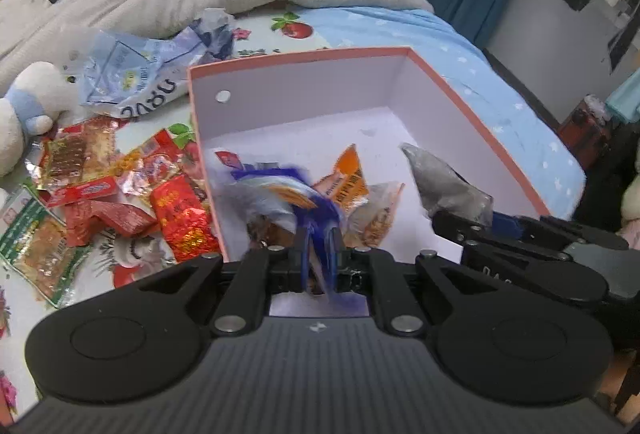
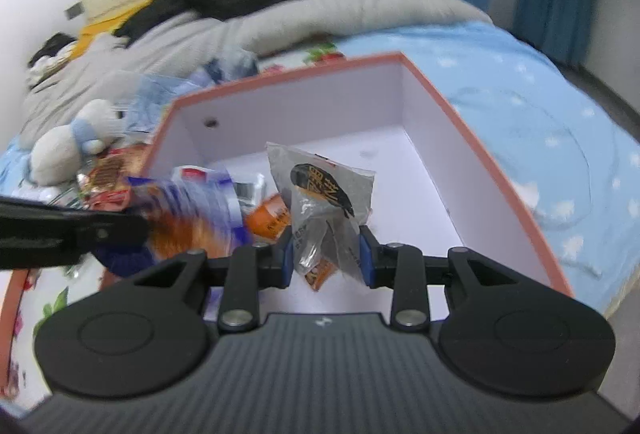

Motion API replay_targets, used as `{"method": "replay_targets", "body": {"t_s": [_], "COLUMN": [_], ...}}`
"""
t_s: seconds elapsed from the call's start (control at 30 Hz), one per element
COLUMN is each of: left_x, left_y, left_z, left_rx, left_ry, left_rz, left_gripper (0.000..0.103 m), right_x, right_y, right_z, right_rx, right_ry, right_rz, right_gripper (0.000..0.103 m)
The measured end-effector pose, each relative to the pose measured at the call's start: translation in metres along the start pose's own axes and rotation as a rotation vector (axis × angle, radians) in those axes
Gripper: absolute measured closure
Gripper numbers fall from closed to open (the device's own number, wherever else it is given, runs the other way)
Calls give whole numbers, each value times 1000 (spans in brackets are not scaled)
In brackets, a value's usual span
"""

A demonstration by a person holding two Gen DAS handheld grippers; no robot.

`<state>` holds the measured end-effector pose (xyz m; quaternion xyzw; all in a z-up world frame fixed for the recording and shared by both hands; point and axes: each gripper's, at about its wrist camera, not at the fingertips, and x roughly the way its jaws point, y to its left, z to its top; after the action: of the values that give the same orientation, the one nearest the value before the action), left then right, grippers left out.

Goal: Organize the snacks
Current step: 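Carry both packets into the deep pink box and open both grippers, then lift both tools out of the deep pink box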

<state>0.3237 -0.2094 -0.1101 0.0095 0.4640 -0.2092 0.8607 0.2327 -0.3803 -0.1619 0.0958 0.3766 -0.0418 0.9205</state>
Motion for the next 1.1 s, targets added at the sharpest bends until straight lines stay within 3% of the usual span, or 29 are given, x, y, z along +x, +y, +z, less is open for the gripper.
{"method": "replay_targets", "body": {"t_s": [0.13, 0.23, 0.33, 0.67, 0.77, 1.1], "left_x": [-5, -12, -19, -54, -69, -122], "left_y": [3, 3, 2, 1, 0, 14], "left_z": [4, 6, 5, -14, -23, -62], "left_rx": [-9, -13, -16, -24, -17, -41], "left_ry": [-10, -26, -38, -103, -132, -207], "left_rz": [3, 12, 5, 11, 25, 37], "left_gripper": [92, 91, 91, 90, 90, 90], "right_x": [0, -4, -9, -46, -56, -93], "right_y": [-5, -9, -12, -6, 3, 40], "right_z": [-4, -4, -1, -4, -9, -28], "right_rx": [7, 21, 25, 31, -1, -50], "right_ry": [23, 20, -1, -86, -113, -177], "right_rz": [2, 6, 8, 58, 40, 101], "right_gripper": [67, 60, 40, 40, 40, 40]}}
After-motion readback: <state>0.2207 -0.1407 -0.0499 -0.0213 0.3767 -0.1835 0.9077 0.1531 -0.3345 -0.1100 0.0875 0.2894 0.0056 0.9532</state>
